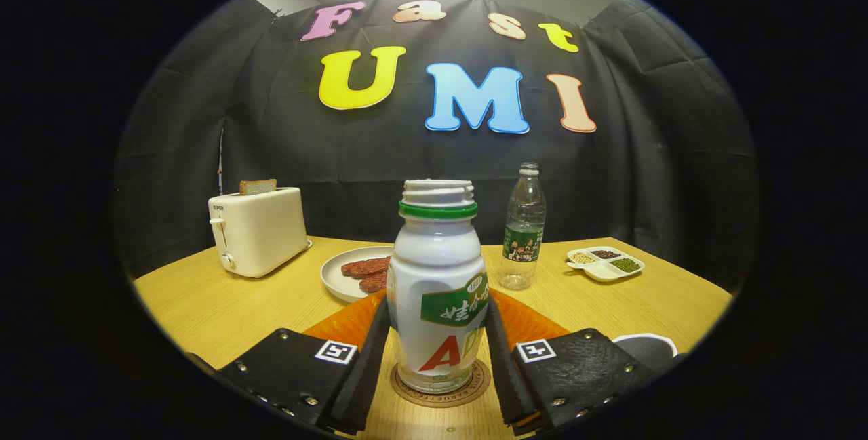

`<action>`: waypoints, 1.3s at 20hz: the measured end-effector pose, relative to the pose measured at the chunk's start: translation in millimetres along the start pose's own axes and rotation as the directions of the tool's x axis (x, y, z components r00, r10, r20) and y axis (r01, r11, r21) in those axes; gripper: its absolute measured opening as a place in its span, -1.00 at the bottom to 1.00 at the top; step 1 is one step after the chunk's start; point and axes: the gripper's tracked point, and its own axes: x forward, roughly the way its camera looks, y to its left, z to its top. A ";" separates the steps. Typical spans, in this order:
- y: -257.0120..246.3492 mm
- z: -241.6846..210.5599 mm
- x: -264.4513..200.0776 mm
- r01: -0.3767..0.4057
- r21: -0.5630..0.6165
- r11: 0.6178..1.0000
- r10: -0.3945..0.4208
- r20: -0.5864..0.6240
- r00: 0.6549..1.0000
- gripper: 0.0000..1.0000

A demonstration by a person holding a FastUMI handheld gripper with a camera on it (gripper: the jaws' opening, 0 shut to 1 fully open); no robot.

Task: Take the bottle from table, then pour the juice into the cup, finally place the bottle on the coaster

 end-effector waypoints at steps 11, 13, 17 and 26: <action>5.9 5.8 -2.7 -0.030 0.011 0.999 0.030 0.007 1.000 0.80; 3.8 6.7 -3.8 -0.025 0.014 1.000 0.025 0.004 1.000 0.92; 1.3 10.2 -6.5 -0.028 0.029 0.999 0.028 0.006 1.000 0.91; 5.4 96.0 -37.5 -0.038 0.021 0.999 0.034 0.167 0.985 0.91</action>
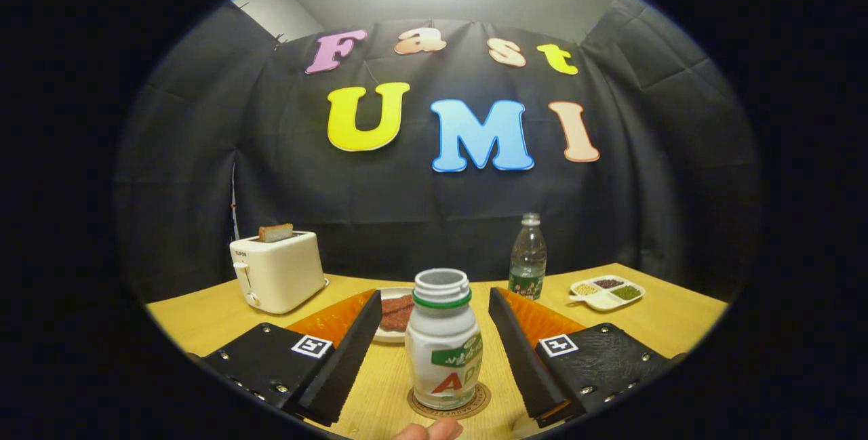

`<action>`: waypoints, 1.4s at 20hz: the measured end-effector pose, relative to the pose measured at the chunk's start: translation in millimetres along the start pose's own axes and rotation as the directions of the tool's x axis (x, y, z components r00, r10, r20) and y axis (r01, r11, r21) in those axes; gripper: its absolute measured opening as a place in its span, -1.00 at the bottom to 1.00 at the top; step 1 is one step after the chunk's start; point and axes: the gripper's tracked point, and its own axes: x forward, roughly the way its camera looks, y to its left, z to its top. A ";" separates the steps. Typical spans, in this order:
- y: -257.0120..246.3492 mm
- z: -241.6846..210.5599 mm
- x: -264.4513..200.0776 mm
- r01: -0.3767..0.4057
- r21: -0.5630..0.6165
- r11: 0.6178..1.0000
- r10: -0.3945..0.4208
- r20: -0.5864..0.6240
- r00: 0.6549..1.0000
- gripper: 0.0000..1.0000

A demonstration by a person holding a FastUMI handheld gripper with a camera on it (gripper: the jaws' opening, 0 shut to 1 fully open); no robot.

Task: Take the bottle from table, then pour the juice into the cup, finally place the bottle on the coaster

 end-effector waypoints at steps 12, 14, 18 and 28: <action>11.3 140.8 -63.8 -0.032 0.033 0.999 0.025 0.197 0.980 0.90; 11.0 141.9 -70.5 -0.046 0.044 0.998 0.037 0.202 0.979 0.90; 0.2 142.3 -81.1 -0.044 0.037 0.998 0.035 0.213 0.976 0.90; -97.8 131.3 -84.8 0.080 -0.003 0.997 -0.078 0.202 0.976 0.90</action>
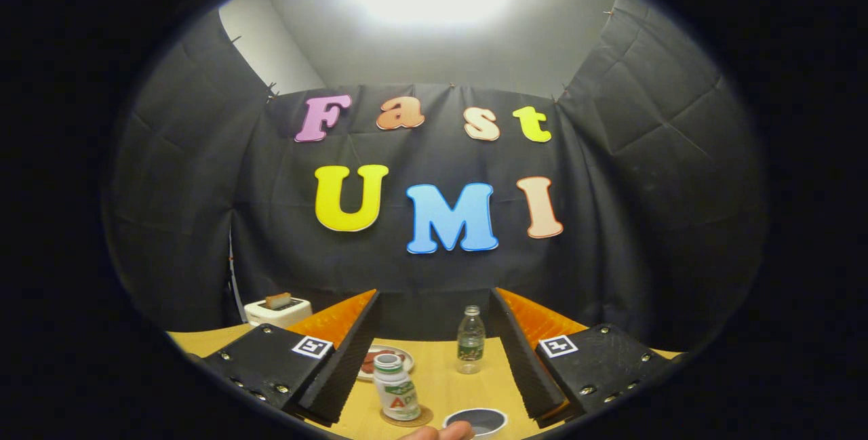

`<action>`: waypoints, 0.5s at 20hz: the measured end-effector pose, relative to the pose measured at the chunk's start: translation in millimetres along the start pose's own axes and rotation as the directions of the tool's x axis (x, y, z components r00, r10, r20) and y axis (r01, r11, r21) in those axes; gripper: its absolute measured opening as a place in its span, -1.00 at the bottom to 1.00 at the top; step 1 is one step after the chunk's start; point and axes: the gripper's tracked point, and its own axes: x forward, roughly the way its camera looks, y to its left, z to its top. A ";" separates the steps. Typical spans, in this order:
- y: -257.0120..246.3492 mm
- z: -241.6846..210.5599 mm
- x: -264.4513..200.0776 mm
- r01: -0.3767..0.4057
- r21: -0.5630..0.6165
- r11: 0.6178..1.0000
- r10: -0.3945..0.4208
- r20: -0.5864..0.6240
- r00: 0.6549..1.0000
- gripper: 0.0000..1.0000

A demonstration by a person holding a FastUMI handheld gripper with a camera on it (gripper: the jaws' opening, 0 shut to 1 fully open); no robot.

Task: Take the bottle from table, then pour the juice into the cup, finally place the bottle on the coaster

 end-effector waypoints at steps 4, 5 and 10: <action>-72.6 -14.5 6.0 0.098 -0.039 0.994 -0.098 -0.004 0.995 0.90; -90.6 -21.2 7.1 0.128 -0.052 0.990 -0.129 -0.016 0.992 0.90; -147.8 -50.2 11.3 0.195 -0.072 0.978 -0.199 -0.059 0.978 0.90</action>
